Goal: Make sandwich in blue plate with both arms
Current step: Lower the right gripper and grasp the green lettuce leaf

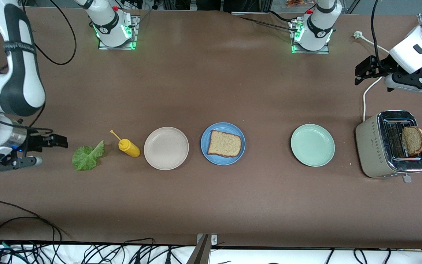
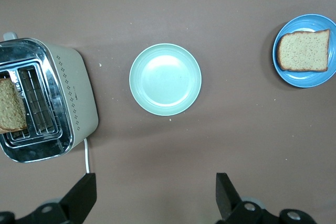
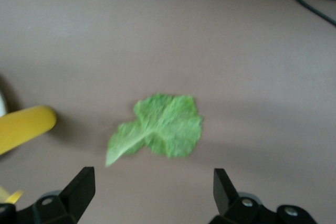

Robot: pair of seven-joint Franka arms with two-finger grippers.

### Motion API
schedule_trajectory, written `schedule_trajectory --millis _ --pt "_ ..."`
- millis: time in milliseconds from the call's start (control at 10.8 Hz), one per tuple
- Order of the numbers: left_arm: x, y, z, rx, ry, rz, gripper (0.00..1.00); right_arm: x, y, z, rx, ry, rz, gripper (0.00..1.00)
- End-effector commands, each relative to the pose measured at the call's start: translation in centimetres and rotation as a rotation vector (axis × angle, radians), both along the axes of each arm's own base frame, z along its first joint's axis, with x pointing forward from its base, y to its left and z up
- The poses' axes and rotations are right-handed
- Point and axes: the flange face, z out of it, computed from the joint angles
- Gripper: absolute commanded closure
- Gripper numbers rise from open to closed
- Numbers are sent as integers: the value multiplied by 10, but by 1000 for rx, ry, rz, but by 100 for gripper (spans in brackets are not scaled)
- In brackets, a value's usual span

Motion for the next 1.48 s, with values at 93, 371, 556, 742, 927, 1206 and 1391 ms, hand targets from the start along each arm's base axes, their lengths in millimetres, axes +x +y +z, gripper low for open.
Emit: schedule_trajectory --millis 93,371,556,742,927,1206,1391 --pt "11 11 4 -3 7 28 0 1 -6 -83 -6 -114 54 0" --pt "2 9 4 -43 63 25 0 5 -3 -116 -11 -120 59 0" --pt "3 9 7 -32 53 19 0 8 7 -144 -7 -142 70 0" --pt "3 8 9 -33 51 17 0 9 13 -159 -1 -159 73 0" --pt "2 5 9 -33 50 13 0 7 15 -164 2 -150 75 0" --pt "2 5 11 -34 45 11 0 0 13 -173 3 -138 71 0" --pt "2 5 11 -34 45 13 0 -9 12 -181 5 -115 79 0"
